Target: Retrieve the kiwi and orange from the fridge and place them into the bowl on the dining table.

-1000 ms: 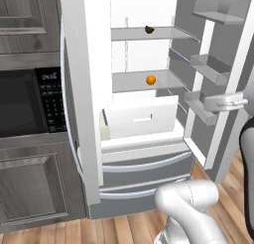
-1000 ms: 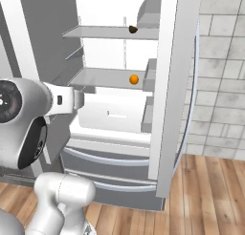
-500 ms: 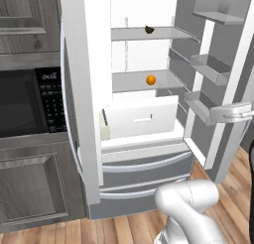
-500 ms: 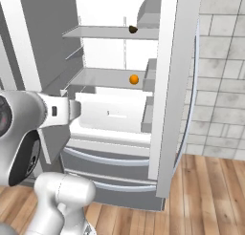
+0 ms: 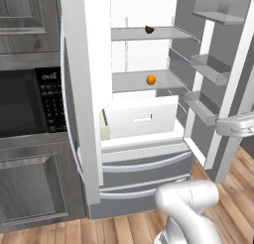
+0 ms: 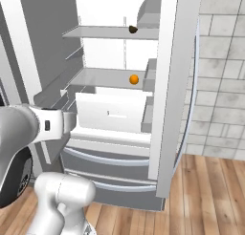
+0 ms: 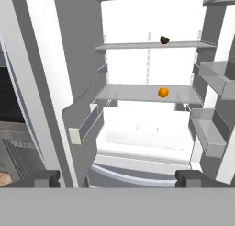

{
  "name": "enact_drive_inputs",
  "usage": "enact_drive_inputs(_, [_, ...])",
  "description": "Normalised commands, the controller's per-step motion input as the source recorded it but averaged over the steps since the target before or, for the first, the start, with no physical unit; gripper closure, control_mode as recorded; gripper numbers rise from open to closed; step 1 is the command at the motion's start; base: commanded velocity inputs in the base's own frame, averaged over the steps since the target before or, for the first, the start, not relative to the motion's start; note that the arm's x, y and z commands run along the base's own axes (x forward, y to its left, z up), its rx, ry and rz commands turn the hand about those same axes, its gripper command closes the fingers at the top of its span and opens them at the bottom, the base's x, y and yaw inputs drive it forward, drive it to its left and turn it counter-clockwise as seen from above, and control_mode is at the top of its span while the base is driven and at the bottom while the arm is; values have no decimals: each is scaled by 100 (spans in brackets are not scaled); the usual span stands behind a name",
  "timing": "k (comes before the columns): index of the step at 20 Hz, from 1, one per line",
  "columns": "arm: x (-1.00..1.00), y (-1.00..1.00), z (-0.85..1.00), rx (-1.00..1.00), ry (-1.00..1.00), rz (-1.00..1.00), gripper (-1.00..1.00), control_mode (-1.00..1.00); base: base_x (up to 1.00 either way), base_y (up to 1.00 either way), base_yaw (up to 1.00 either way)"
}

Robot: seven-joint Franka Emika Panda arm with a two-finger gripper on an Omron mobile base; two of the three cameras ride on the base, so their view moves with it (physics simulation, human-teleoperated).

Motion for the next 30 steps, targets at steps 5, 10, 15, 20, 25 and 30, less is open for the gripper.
enact_drive_inputs(5, [-30,0,0,0,0,0,-100,100,-1,0,0])
enact_drive_inputs(10, [0,0,0,0,0,0,-100,100,5,0,-1])
enact_drive_inputs(15, [0,0,0,0,0,0,-100,100,54,3,0])
enact_drive_inputs(20, [0,0,0,0,0,0,-100,100,97,8,0])
enact_drive_inputs(25, [0,0,0,0,0,0,-100,100,100,15,0])
enact_drive_inputs(30, [0,0,0,0,0,0,-100,100,100,5,0])
